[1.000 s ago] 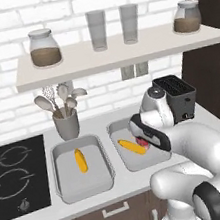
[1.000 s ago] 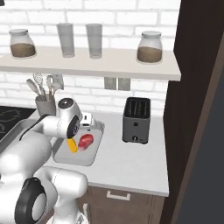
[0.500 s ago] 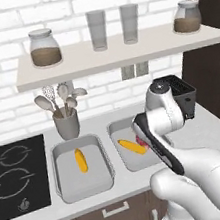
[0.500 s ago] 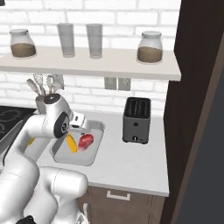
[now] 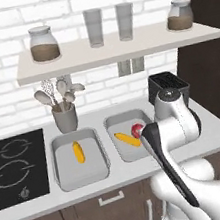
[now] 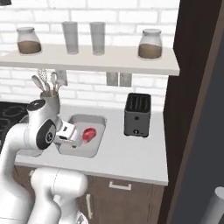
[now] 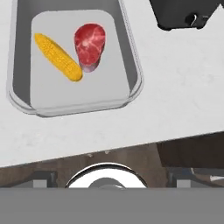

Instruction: Place one corn and one steak in each tupperware on the nearby counter, to pack two identical lunches.

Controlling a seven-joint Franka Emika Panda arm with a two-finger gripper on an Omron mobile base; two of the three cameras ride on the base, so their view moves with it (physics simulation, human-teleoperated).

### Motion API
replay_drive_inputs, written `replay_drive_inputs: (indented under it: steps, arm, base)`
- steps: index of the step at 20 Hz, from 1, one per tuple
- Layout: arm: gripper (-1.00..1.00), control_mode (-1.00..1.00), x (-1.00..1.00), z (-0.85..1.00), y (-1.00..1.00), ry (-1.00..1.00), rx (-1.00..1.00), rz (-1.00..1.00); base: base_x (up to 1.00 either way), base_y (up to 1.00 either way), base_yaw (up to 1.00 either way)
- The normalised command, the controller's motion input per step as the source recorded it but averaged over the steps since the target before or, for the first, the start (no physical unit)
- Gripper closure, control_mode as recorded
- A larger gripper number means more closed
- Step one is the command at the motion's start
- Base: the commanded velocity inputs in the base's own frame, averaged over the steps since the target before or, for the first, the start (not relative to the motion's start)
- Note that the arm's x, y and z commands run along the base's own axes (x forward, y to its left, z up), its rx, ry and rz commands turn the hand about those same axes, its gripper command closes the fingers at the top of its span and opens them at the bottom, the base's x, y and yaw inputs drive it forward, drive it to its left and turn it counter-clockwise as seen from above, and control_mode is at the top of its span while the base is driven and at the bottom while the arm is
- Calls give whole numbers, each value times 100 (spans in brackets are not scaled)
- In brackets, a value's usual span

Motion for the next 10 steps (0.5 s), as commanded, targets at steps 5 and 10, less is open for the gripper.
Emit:
replay_drive_inputs:
  steps: [5,10]
  arm:
    - [-100,100,0,0,0,0,0,0]
    - [-100,100,0,0,0,0,0,0]
  base:
    - [-100,-3,0]
    - [-93,-12,-32]
